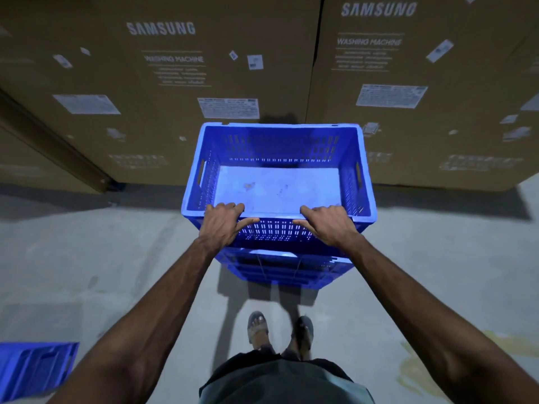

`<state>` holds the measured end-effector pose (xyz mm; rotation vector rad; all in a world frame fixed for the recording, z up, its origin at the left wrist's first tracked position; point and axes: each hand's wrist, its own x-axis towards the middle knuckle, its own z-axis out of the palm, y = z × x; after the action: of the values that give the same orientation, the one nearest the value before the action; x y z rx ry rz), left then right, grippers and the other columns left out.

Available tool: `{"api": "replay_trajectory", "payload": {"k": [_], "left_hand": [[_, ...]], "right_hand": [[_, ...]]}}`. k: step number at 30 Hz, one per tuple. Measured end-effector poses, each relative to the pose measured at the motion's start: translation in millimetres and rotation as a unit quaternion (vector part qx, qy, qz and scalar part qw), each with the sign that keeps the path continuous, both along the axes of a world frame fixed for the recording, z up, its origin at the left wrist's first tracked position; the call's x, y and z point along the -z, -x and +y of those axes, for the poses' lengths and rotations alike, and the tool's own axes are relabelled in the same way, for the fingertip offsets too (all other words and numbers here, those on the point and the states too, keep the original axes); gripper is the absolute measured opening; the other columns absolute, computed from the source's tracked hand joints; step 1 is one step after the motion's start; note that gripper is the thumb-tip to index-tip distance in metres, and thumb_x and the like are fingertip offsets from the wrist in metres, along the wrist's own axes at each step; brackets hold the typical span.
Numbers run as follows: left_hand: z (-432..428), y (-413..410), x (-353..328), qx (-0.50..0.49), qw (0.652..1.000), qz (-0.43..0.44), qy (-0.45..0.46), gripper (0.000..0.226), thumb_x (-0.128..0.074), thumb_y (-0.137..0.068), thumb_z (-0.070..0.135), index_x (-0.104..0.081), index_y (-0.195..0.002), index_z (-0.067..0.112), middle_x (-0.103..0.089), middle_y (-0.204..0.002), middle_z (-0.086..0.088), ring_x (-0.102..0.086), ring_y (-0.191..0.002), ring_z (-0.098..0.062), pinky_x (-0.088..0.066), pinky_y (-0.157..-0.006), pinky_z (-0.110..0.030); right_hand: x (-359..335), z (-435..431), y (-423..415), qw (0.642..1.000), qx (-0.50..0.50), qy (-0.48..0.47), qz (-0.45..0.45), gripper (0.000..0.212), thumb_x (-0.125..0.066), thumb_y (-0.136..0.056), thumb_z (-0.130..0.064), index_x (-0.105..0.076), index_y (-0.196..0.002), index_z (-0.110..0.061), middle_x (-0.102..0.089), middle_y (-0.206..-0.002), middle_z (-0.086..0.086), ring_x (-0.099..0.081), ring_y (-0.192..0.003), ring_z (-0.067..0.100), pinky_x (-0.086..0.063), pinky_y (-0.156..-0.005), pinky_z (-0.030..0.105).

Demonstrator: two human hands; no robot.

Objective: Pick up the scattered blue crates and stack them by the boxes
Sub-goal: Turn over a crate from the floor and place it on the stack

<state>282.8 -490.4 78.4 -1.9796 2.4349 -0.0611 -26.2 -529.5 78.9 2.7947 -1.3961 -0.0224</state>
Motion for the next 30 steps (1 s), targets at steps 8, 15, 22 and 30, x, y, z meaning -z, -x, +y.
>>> {"api": "replay_trajectory", "payload": {"k": [8, 15, 22, 30], "left_hand": [[3, 3, 6, 0.018, 1.000, -0.011, 0.012, 0.067, -0.015, -0.091, 0.082, -0.038, -0.078, 0.020, -0.042, -0.063, 0.003, -0.040, -0.055, -0.024, -0.033, -0.067, -0.038], [10, 3, 9, 0.020, 0.999, -0.014, 0.033, 0.070, -0.015, -0.092, 0.080, -0.046, -0.077, 0.019, -0.050, -0.063, -0.001, -0.050, -0.055, -0.027, -0.040, -0.068, -0.041], [19, -7, 15, 0.060, 0.995, -0.005, 0.076, 0.065, -0.030, -0.094, 0.077, -0.050, -0.075, 0.018, -0.053, -0.062, -0.003, -0.054, -0.055, -0.028, -0.040, -0.062, -0.037], [28, 6, 17, 0.019, 0.997, 0.018, 0.076, 0.066, -0.029, -0.093, 0.078, -0.049, -0.075, 0.018, -0.054, -0.065, -0.002, -0.054, -0.059, -0.029, -0.042, -0.068, -0.041]], "right_hand": [[3, 8, 3, 1.000, 0.013, 0.009, 0.006, 0.051, -0.019, -0.101, -0.069, -0.031, -0.090, -0.021, -0.062, -0.071, 0.003, -0.059, -0.056, 0.034, -0.047, -0.058, 0.038], [11, 14, 5, 0.999, -0.005, 0.034, 0.014, 0.058, -0.015, -0.099, -0.070, -0.040, -0.090, -0.019, -0.061, -0.063, 0.002, -0.058, -0.048, 0.032, -0.039, -0.050, 0.032], [14, 31, 2, 0.999, -0.007, 0.045, -0.011, 0.062, -0.011, -0.097, -0.071, -0.043, -0.090, -0.019, -0.062, -0.063, 0.002, -0.061, -0.048, 0.033, -0.027, -0.046, 0.029], [10, 23, 6, 0.999, -0.023, 0.030, 0.003, 0.058, -0.014, -0.097, -0.071, -0.037, -0.088, -0.019, -0.061, -0.067, 0.002, -0.060, -0.051, 0.035, -0.028, -0.047, 0.030]]}}
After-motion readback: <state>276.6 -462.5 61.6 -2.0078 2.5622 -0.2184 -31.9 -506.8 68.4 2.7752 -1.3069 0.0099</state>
